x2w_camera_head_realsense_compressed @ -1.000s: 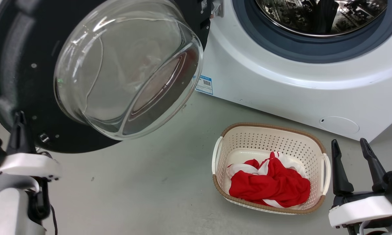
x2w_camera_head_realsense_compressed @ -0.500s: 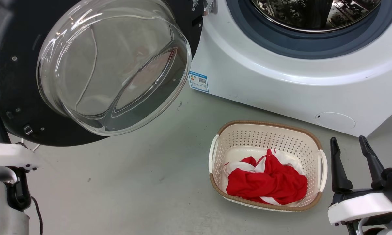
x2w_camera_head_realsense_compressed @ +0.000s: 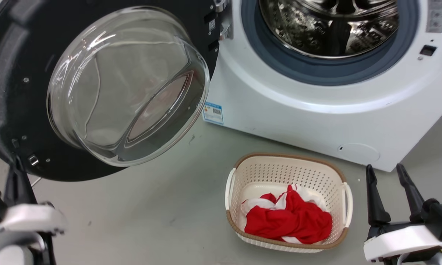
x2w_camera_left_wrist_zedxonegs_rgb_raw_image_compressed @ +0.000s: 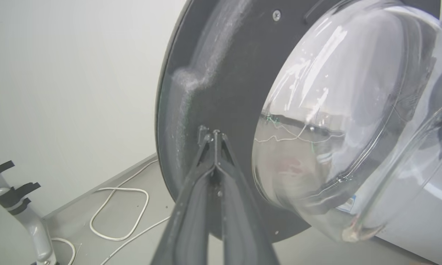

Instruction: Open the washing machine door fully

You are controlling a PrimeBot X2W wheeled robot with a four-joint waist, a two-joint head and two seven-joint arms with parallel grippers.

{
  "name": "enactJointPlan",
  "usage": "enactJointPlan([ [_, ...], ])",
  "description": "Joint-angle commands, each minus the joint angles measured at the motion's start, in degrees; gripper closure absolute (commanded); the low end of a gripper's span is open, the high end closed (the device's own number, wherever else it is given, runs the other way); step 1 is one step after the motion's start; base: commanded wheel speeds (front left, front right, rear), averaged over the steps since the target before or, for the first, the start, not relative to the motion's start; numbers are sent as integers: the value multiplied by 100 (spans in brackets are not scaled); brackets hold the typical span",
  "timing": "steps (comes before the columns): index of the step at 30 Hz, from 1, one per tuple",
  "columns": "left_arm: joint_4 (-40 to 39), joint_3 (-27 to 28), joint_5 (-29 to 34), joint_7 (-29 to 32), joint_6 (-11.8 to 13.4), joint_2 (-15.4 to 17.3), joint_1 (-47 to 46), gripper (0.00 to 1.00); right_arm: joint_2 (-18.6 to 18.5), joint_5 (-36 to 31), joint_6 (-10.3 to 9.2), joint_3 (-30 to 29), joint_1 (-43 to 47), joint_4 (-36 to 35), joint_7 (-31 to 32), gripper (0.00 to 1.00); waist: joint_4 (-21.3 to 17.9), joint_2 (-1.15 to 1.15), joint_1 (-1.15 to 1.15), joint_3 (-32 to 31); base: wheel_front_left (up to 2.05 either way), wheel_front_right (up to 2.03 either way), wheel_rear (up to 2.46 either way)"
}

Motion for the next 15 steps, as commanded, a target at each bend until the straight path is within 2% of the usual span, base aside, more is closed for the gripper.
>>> enactJointPlan([
  [1,-202,-29,81,-13,32,-127,312,100,8,45,-4,15,85,59,-65,0,-133,0,0,-183,0,0,0],
  [8,-860,-444,282,-14,-28,-710,1159,100,7,83,-4,104,193,175,-120,0,-428,0,0,-422,0,0,0],
  [9,-896,-505,299,-14,-53,-761,1221,66,8,74,-4,124,188,192,-129,0,-483,0,0,-456,0,0,0],
  [10,-922,-582,291,-14,-76,-829,1261,54,8,77,-4,136,190,197,-132,0,-535,0,0,-479,0,0,0],
  [11,-947,-674,312,-14,-118,-880,1294,4,7,81,-4,138,194,195,-139,0,-587,0,0,-498,0,0,0],
  [12,-954,-735,339,-14,-146,-909,1316,0,8,66,-4,154,203,202,-138,0,-642,0,0,-522,0,0,0],
  [15,-933,-960,403,-14,-259,-994,1265,0,7,37,-4,164,231,198,-147,0,-823,0,0,-589,0,0,0],
])
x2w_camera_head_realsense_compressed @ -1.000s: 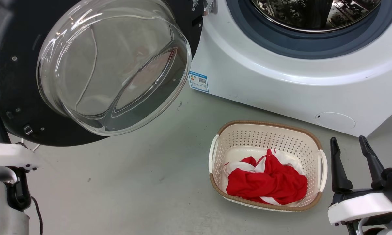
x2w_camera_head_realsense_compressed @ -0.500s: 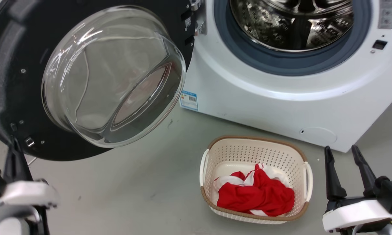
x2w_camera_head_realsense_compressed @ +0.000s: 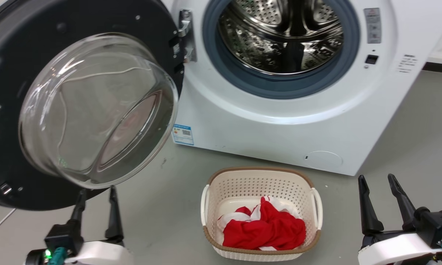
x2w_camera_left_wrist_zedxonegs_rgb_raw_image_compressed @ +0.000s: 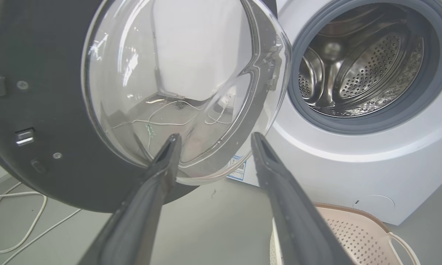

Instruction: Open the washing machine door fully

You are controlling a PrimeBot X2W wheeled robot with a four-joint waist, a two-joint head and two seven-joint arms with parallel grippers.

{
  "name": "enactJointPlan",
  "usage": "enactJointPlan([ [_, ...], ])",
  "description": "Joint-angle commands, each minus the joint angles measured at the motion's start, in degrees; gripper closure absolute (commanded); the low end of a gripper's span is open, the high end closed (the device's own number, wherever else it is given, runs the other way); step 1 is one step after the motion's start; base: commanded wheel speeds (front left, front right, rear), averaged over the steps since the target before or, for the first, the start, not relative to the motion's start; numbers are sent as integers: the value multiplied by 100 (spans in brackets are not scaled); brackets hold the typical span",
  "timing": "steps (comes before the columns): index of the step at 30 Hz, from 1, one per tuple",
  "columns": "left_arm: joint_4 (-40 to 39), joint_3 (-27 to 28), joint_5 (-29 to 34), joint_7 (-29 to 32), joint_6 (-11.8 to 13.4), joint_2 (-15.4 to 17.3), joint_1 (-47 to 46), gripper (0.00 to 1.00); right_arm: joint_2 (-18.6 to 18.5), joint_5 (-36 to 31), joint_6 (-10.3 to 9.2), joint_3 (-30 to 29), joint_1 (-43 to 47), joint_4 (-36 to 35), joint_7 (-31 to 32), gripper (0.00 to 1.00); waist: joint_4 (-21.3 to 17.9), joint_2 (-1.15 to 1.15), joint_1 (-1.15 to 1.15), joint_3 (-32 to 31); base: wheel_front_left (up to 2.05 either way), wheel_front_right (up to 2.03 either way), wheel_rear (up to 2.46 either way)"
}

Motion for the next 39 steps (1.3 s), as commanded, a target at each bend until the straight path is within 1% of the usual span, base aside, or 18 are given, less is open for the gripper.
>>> enactJointPlan([
  [1,-5,-120,78,-14,-54,-51,-56,0,7,-11,-4,9,55,0,-31,0,-207,0,1,-98,0,0,0],
  [7,-47,-491,239,-14,-145,-144,-277,0,7,-95,-4,-55,72,-74,-22,0,-630,0,1,-177,0,0,0],
  [11,-5,-602,272,-14,-189,-179,-445,0,8,-186,-4,-121,86,-152,11,0,-905,0,1,-192,0,0,0],
  [12,24,-628,296,-14,-183,-185,-518,0,8,-218,-4,-142,95,-171,44,0,-1035,0,1,-198,0,0,0],
  [16,87,-647,295,-14,-171,-199,-541,0,8,-230,-4,-128,149,-187,55,0,-1224,0,1,-220,0,0,0],
  [24,145,-636,330,-14,-148,-202,-417,0,8,-171,-4,-71,189,-122,59,0,-1370,0,1,-228,0,0,0],
  [39,169,-624,350,-14,-152,-209,-426,0,8,-165,-4,-68,186,-110,57,0,-1348,0,1,-221,0,0,0],
])
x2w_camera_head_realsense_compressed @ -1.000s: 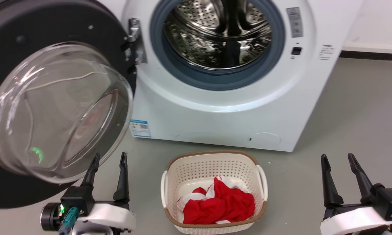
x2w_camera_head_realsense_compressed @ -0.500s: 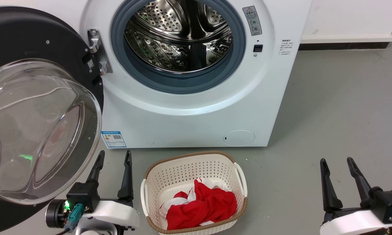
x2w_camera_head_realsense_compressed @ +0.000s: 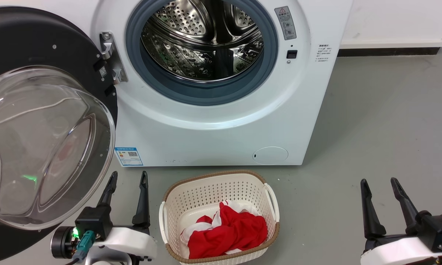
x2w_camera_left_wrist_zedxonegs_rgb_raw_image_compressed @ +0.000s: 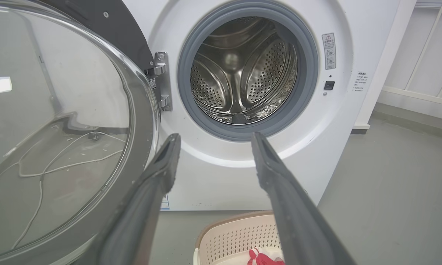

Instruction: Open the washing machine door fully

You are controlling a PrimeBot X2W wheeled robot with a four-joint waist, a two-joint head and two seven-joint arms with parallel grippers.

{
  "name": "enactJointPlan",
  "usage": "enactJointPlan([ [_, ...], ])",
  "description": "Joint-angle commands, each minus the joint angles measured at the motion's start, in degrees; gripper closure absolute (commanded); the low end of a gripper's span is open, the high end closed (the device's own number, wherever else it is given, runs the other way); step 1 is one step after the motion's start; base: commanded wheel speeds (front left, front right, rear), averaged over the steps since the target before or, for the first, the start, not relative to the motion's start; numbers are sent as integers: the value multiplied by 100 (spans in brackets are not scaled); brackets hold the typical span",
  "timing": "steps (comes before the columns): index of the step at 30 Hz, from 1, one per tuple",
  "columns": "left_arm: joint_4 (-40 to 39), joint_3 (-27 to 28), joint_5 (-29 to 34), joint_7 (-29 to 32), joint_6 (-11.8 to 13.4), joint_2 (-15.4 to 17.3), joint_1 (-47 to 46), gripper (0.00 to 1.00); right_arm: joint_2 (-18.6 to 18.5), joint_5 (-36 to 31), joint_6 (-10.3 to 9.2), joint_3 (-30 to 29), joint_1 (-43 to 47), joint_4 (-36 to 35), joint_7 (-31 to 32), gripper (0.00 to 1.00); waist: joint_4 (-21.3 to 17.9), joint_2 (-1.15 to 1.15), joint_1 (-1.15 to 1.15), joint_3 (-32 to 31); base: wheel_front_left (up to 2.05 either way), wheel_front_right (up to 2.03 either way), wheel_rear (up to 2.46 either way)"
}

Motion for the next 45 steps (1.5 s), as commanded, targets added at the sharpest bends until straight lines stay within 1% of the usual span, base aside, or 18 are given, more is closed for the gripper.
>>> enactJointPlan([
  [1,0,2,14,-14,-4,-16,27,0,9,-6,-4,9,56,7,-6,0,-1,0,0,-1,0,0,0],
  [7,5,14,-5,-14,-17,-19,40,0,9,27,-4,18,67,7,-11,0,-8,0,0,3,0,0,0],
  [8,10,17,-1,1,-2,-3,0,100,0,20,0,10,3,11,-2,100,-8,0,0,3,0,0,0],
  [10,117,25,-15,17,-1,-5,43,100,1,35,0,14,20,115,-2,100,-8,0,0,3,0,0,0],
  [14,201,140,-471,196,-36,-12,-43,100,-12,545,0,34,-16,151,49,100,-5,0,0,5,0,0,0],
  [19,195,179,-1056,332,-76,-20,-50,100,-53,1167,0,38,-113,258,139,100,-1,0,0,6,0,0,0],
  [20,187,188,-1274,375,-91,-23,-49,100,-65,1395,0,41,-148,297,170,100,0,0,0,7,0,0,0],
  [24,178,211,-1700,463,-120,-29,-52,100,-84,1840,0,47,-213,368,231,100,2,0,0,9,0,0,0],
  [35,189,302,-2765,716,-198,-45,-89,100,-124,2951,-1,50,-367,534,390,100,9,0,0,13,0,0,0],
  [45,213,383,-3618,928,-260,-57,-132,100,-147,3832,-1,40,-482,671,529,100,15,0,0,17,0,0,0],
])
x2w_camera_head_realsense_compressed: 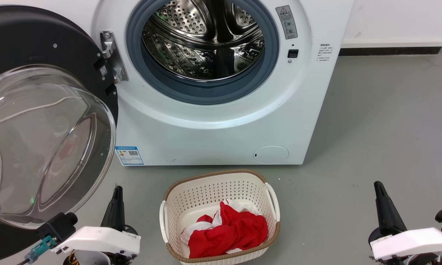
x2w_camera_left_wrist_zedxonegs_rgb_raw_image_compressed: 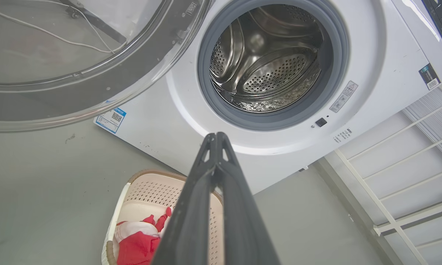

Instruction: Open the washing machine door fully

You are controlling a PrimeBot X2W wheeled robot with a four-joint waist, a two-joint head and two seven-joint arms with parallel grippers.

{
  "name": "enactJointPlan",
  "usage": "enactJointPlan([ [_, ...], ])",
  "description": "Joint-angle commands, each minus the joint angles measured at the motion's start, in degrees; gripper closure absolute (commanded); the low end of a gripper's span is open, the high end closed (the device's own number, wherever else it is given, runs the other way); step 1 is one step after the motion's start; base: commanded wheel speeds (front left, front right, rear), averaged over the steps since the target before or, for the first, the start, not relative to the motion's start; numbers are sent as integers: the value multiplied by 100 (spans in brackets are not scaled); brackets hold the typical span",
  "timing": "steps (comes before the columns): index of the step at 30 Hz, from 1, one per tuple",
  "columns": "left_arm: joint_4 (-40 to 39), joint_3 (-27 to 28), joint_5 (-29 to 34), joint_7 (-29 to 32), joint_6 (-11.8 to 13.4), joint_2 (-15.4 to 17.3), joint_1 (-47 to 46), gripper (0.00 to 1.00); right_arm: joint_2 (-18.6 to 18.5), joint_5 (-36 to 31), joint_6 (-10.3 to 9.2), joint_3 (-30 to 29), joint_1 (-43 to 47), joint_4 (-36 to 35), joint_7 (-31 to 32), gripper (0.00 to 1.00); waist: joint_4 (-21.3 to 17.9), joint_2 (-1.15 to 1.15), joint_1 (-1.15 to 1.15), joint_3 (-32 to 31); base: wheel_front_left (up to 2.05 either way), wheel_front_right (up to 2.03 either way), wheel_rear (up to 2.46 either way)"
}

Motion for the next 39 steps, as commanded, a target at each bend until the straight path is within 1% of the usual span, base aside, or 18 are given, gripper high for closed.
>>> enactJointPlan([
  [1,-57,36,-223,45,-43,14,-174,100,-55,237,0,-5,-179,-21,33,100,1,0,0,1,0,0,0],
  [20,-13,179,-1606,398,-149,-8,-235,100,-73,1651,0,-45,-380,200,279,100,13,0,0,8,0,0,0],
  [39,22,288,-2710,682,-226,-26,-291,100,-72,2762,-1,-98,-513,383,494,100,25,0,0,14,0,0,0],
])
